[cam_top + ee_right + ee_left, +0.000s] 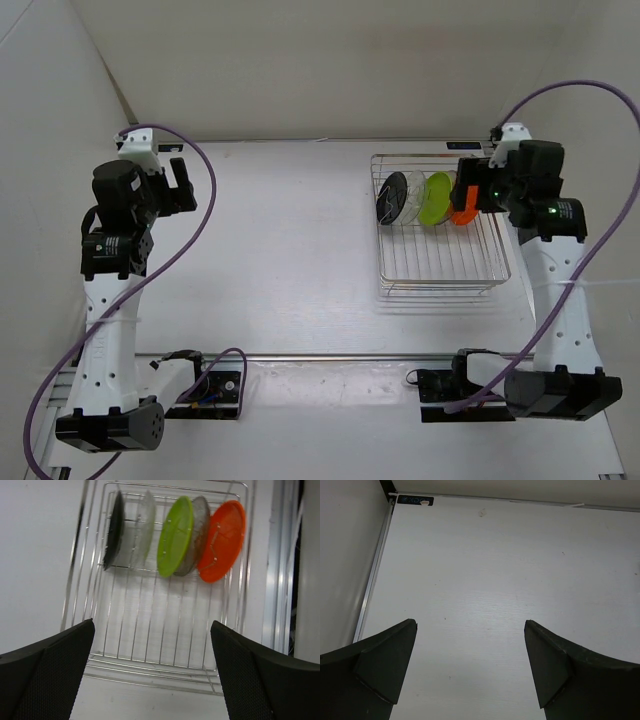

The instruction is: Unload the plates from the dish rack

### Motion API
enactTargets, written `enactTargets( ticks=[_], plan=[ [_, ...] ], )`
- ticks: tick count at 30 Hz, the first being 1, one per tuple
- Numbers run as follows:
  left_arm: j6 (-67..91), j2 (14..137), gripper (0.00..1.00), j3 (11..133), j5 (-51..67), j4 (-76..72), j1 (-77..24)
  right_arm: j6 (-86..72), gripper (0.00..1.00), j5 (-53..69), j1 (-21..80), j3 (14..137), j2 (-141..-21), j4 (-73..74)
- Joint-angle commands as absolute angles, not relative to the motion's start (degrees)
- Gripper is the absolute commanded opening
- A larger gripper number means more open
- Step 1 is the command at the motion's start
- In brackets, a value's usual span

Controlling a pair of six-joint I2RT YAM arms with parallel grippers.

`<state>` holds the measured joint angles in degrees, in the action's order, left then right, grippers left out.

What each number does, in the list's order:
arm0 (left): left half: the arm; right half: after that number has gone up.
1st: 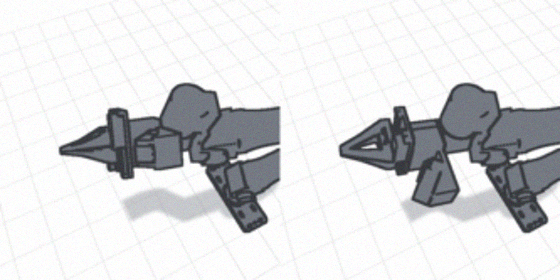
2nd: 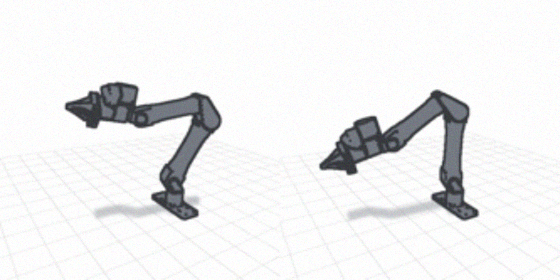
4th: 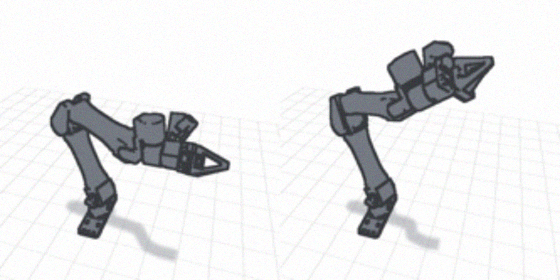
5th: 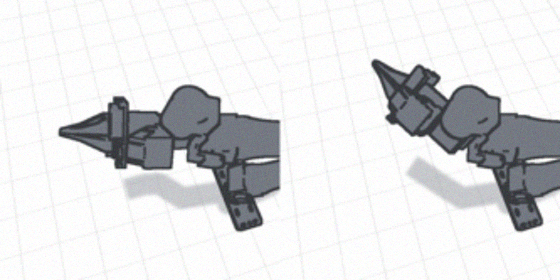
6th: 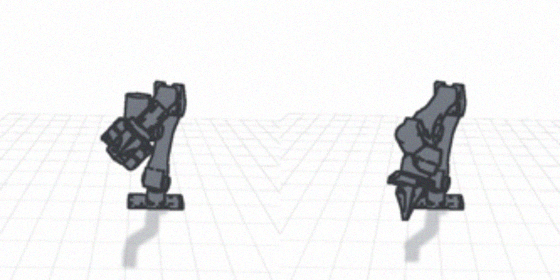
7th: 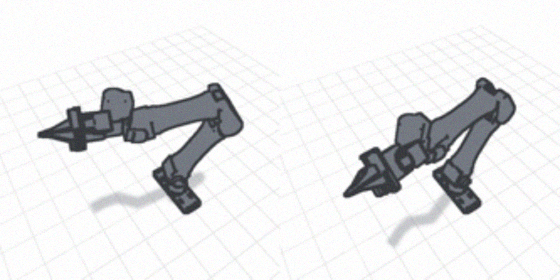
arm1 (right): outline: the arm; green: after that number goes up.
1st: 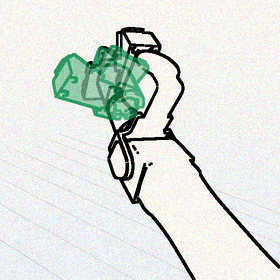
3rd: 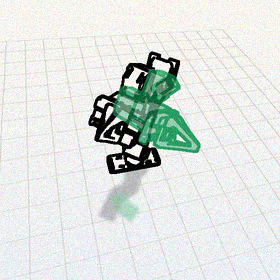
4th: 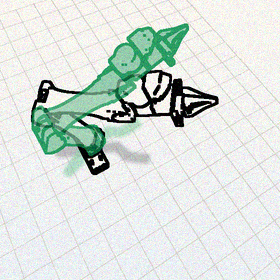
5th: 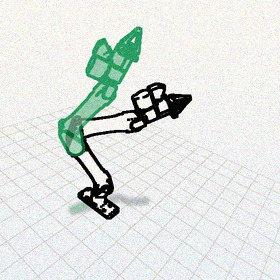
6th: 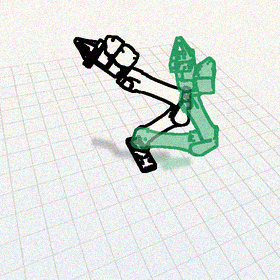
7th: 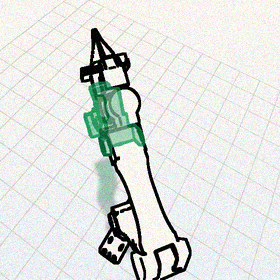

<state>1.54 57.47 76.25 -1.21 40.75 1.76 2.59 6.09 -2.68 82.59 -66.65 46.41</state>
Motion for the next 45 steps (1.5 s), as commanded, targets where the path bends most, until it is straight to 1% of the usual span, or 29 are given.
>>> enactTargets(
  ticks=[1,4,6,10,12,15,17,25,28,33,38,40,44,45],
  plan=[
    [1.67,57.91,1.00,77.26,0.08,41.65,2.02,5.53,1.00,0.89,3.68,83.58,-67.23,45.26],
    [1.67,58.62,1.00,76.64,2.28,41.66,2.02,6.76,1.00,-4.56,11.13,85.07,-69.52,45.26],
    [1.14,59.24,1.00,75.50,3.33,42.19,2.02,7.38,1.00,-8.59,13.79,86.48,-72.23,44.65],
    [0.62,61.43,1.00,74.36,5.00,42.19,2.02,8.00,1.00,-10.54,18.36,90.08,-77.25,42.72],
    [0.62,62.22,1.00,73.13,6.84,42.19,2.02,8.00,1.00,-13.08,19.07,90.62,-79.88,39.92],
    [0.62,62.93,1.00,72.42,8.08,42.19,2.02,7.47,0.97,-15.20,19.07,92.11,-84.10,37.02],
    [0.62,63.63,1.00,73.12,8.09,42.19,2.02,7.47,0.93,-15.73,19.07,92.72,-87.79,36.47],
    [0.09,65.65,1.00,75.94,6.24,43.24,2.02,8.00,0.91,-18.36,21.36,96.59,-99.56,33.14],
    [0.09,66.18,1.00,75.94,5.63,43.24,2.02,8.53,0.86,-18.37,21.36,97.82,-101.68,33.13],
    [0.09,65.66,1.00,75.41,5.10,42.71,2.02,8.53,0.86,-18.89,21.36,97.82,-104.24,32.61],
    [0.09,65.65,1.00,76.03,5.62,42.71,2.02,9.13,0.78,-19.51,20.83,98.34,-108.10,31.99],
    [0.09,65.65,1.00,76.03,6.15,42.71,2.02,9.14,0.76,-20.38,20.83,98.35,-108.81,31.99],
    [0.09,65.04,1.00,76.03,6.15,42.71,2.02,9.14,0.61,-21.71,20.83,99.49,-110.74,31.99],
    [0.09,64.52,1.00,76.03,5.63,42.71,2.02,9.14,0.59,-22.41,20.83,99.49,-111.26,31.99]
  ],
)
